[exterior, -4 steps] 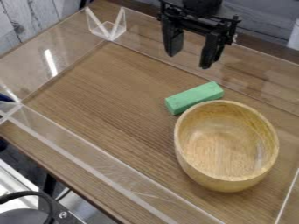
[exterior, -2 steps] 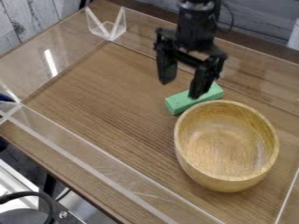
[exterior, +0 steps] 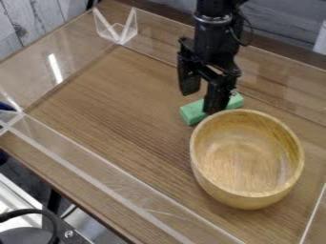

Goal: Put the green block in the brown bowl

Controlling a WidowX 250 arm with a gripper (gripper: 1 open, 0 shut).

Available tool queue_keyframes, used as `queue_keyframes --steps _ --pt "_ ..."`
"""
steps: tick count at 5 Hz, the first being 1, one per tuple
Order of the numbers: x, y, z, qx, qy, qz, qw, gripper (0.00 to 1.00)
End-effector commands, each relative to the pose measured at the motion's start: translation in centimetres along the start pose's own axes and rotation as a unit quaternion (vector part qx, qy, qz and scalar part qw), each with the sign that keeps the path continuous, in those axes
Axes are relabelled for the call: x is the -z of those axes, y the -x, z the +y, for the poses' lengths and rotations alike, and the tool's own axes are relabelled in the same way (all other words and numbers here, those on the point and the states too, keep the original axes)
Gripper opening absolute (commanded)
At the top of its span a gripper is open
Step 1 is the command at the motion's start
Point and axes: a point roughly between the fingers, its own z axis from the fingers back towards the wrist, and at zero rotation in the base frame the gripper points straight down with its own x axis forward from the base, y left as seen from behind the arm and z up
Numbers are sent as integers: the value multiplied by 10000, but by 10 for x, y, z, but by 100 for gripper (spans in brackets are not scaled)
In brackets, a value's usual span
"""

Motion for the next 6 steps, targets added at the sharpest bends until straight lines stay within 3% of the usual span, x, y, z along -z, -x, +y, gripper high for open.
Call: queue_keyframes --steps 1,3,5,6 --pt "-6 -7 7 30 -131 -344 9993 100" --pt "-5 -10 10 -9 -241 -659 9975 100" --pt "-20 -9 9 -53 -326 -956 9949 100" --pt "-19 -10 9 -86 -327 -975 9947 100"
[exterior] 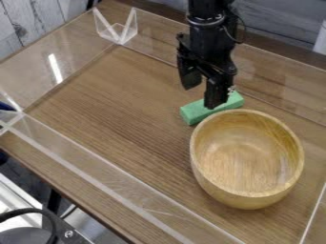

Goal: Put the green block in the brown bowl

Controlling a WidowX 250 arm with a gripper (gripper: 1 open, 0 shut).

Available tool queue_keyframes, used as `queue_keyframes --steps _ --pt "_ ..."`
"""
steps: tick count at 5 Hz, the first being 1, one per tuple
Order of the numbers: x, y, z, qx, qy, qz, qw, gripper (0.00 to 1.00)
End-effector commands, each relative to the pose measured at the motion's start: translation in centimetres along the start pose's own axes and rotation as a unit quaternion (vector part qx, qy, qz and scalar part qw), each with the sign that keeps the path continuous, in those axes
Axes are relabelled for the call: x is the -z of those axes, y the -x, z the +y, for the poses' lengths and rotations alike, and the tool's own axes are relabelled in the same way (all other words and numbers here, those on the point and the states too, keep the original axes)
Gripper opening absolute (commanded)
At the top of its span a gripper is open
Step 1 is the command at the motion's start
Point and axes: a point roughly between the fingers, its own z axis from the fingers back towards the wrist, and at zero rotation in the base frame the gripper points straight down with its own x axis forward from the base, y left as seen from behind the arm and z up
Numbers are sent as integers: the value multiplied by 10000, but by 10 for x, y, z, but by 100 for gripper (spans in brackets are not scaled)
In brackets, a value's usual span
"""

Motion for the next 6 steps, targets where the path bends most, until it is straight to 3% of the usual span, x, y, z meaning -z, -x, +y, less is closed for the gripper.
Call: queue_keyframes --steps 1,3,6 --pt "-8 -5 4 -37 -111 -212 9997 100" --pt "2 -6 4 -87 -113 -151 9998 100" --pt "-9 -7 2 -130 -128 -294 9994 100"
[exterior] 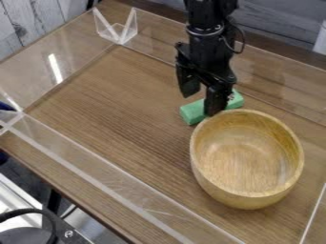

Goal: Put the green block in the brown bowl

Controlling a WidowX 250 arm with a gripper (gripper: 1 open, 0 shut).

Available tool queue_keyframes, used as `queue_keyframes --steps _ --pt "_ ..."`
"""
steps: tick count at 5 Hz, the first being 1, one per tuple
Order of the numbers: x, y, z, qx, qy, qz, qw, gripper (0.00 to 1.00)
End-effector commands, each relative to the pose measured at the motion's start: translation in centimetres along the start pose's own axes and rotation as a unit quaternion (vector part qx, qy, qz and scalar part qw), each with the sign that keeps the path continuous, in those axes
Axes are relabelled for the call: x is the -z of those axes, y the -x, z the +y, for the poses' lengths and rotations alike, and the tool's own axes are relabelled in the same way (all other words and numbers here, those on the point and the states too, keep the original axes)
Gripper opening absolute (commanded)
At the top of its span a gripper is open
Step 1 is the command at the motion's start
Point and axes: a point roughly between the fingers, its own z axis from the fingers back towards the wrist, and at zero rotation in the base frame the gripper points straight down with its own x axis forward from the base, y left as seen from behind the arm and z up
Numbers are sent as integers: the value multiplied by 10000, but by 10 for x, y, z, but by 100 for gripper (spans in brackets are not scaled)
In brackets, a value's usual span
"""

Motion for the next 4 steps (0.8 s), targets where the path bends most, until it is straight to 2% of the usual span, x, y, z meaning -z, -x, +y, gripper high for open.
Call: queue_keyframes --steps 1,4 --pt "-22 -12 3 30 -149 -412 9990 100" --pt "-32 -15 4 13 -181 -548 9983 100"
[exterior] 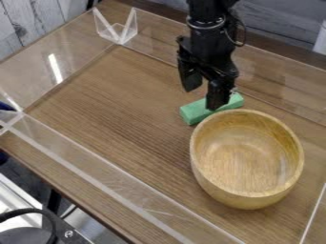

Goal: Put the green block in the brown bowl

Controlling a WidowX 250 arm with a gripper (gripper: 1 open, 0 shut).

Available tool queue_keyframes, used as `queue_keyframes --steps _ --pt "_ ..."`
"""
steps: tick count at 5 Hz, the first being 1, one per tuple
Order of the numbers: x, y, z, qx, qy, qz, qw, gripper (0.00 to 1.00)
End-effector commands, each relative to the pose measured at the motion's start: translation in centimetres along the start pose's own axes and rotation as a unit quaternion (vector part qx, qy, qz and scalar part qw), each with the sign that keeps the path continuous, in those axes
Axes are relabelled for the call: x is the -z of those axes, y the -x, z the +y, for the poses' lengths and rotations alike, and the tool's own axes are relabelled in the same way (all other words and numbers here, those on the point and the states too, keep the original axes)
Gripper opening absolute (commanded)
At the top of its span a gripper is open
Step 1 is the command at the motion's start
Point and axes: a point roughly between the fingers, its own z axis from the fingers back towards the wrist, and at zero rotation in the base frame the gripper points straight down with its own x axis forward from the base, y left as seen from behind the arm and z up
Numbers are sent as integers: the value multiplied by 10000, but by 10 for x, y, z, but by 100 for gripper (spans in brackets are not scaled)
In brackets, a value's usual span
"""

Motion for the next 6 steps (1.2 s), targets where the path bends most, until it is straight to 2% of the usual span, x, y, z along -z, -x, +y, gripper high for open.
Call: queue_keyframes --steps 1,4,6 --pt "-15 -12 8 8 -128 -346 9993 100" --pt "18 -6 20 -28 -25 -59 10000 100" --pt "40 -4 28 -9 68 35 10000 100"
